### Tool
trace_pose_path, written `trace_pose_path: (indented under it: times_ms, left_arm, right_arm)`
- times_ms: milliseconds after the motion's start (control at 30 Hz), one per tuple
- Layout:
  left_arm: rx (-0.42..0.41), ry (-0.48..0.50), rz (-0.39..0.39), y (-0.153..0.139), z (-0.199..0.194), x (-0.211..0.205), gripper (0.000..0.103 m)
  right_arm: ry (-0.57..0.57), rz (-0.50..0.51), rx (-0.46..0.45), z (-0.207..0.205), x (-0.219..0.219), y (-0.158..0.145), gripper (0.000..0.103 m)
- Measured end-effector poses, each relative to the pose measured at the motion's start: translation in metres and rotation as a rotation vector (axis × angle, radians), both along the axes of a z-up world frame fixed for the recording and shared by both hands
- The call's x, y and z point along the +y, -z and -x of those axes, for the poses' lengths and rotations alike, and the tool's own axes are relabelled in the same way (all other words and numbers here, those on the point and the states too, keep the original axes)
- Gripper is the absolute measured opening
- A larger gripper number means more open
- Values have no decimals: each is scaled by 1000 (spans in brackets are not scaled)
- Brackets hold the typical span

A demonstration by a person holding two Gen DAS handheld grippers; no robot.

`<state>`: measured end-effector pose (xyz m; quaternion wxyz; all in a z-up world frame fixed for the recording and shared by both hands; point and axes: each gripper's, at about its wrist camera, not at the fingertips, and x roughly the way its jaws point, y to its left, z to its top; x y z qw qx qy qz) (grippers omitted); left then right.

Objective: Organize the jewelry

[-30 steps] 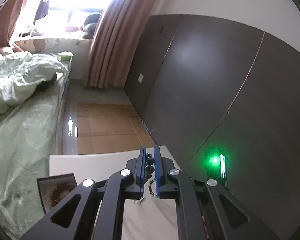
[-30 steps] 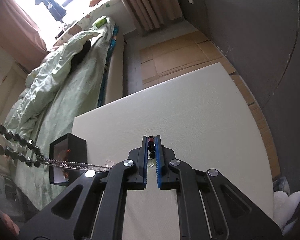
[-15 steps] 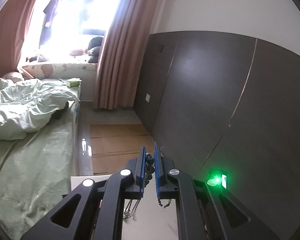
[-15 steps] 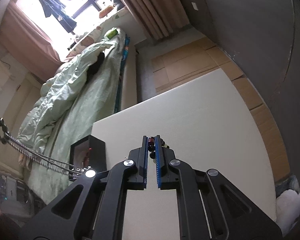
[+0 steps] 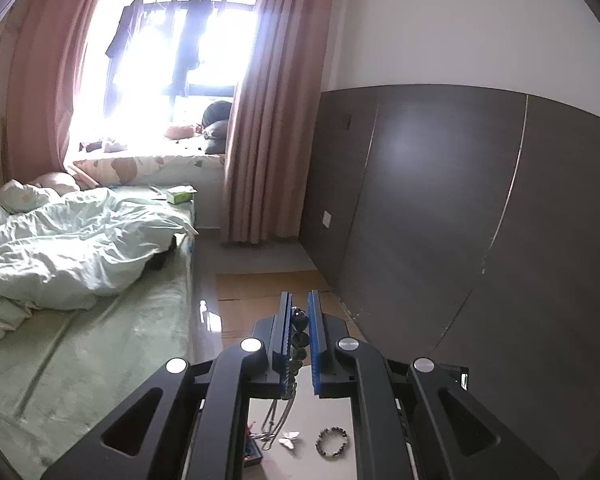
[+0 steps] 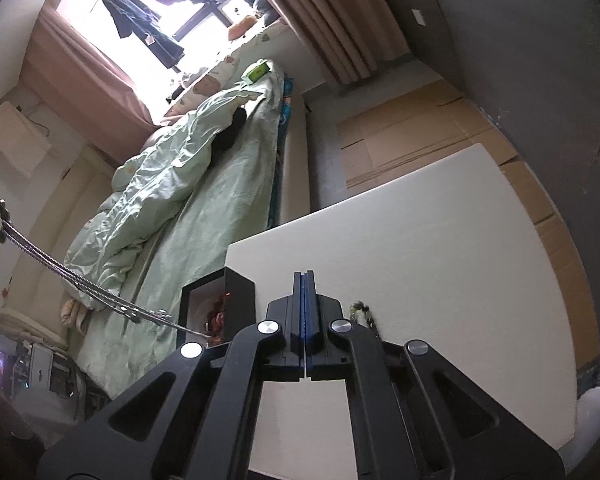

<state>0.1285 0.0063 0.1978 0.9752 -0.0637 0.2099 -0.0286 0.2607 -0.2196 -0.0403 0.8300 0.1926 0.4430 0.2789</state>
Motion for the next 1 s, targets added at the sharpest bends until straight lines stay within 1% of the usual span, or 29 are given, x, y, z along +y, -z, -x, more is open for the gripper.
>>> trace_pose_path:
  times_ms: [100, 200, 333, 400, 433, 467, 500, 533, 600, 667, 733, 800, 1000]
  left_arm:
    - [7, -13, -10, 1, 0, 5, 6]
    - [20, -32, -14, 11, -3, 12, 6]
    - [43, -58, -1, 31, -11, 26, 6]
    - [57, -76, 10, 43, -14, 35, 6]
    - [64, -83, 19, 50, -15, 40, 6]
    - [71, -88, 29, 55, -17, 45, 6]
    - [78, -92, 39, 61, -19, 49, 6]
    - [84, -95, 48, 67, -20, 53, 6]
    - [97, -99, 59, 76, -24, 59, 6]
    - [112, -96, 71, 87, -28, 62, 6]
    - [130, -92, 87, 101, -32, 65, 6]
    - [149, -87, 108, 116, -36, 68, 6]
    - [215, -97, 194, 173, -45, 88, 6]
  right_arm:
    - [-14, 4, 0, 0, 6, 0, 2]
    - [-23, 27, 11, 0, 12, 4, 2]
    - [-30, 99, 99, -6, 17, 22, 2]
    - [-31, 145, 133, -8, 18, 32, 8]
    - [-45, 169, 150, -9, 19, 37, 22]
    - [-54, 187, 154, -7, 20, 40, 51]
    - [-52, 206, 147, -6, 21, 42, 66]
    - [-34, 232, 118, -4, 21, 41, 77]
    - [-31, 259, 97, -2, 21, 40, 77]
    - [-43, 254, 105, -2, 21, 44, 77]
    - [-45, 293, 109, -3, 25, 49, 77]
    - [-55, 311, 118, -7, 31, 54, 77]
    - [-82, 383, 126, -11, 45, 69, 77]
